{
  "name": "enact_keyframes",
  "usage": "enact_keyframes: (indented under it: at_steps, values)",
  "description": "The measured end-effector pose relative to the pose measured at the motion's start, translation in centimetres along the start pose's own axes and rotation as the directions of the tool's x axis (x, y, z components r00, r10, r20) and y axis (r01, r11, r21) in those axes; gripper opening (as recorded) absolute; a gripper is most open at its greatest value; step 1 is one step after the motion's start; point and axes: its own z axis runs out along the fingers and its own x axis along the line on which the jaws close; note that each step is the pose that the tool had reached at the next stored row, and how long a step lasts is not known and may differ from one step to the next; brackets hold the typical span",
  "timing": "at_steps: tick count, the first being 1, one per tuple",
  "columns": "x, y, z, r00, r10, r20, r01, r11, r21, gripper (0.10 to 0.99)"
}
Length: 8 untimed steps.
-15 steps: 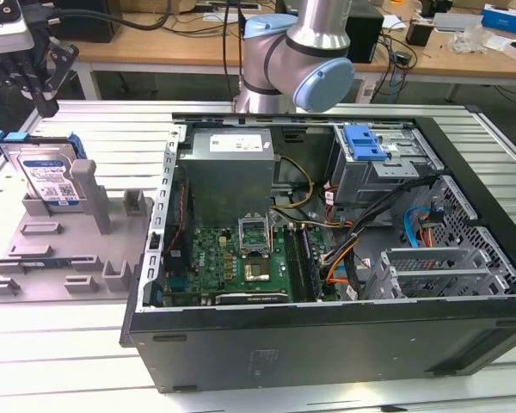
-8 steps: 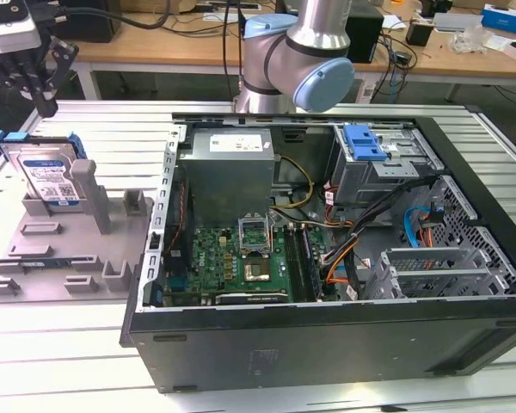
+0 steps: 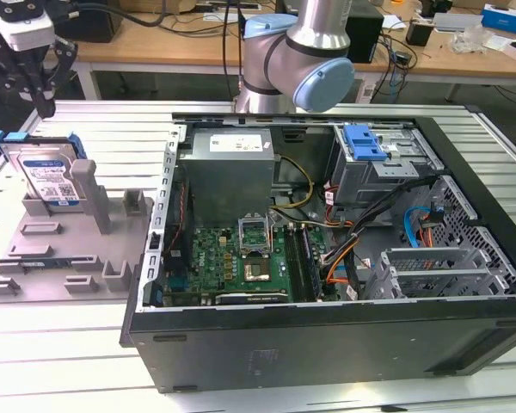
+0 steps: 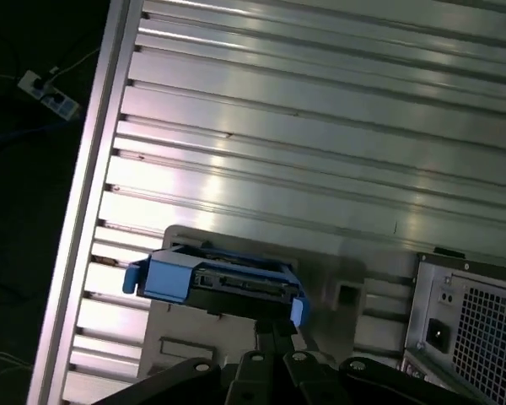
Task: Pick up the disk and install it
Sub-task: 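Pick up the disk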
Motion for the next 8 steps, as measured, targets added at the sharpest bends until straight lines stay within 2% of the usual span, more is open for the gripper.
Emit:
enact_keyframes:
  at_steps: [3, 5, 8]
  values:
    - [0.0, 0.0, 0.0, 0.9979, -0.065, -0.0031, 0.065, 0.9979, 0.001, 0.106]
    - [0.0, 0.0, 0.01, 0.9941, -0.108, -0.0052, 0.108, 0.9941, 0.002, 0.106]
    - [0.0, 0.0, 0.01, 0.9832, -0.182, -0.009, 0.182, 0.9832, 0.002, 0.106]
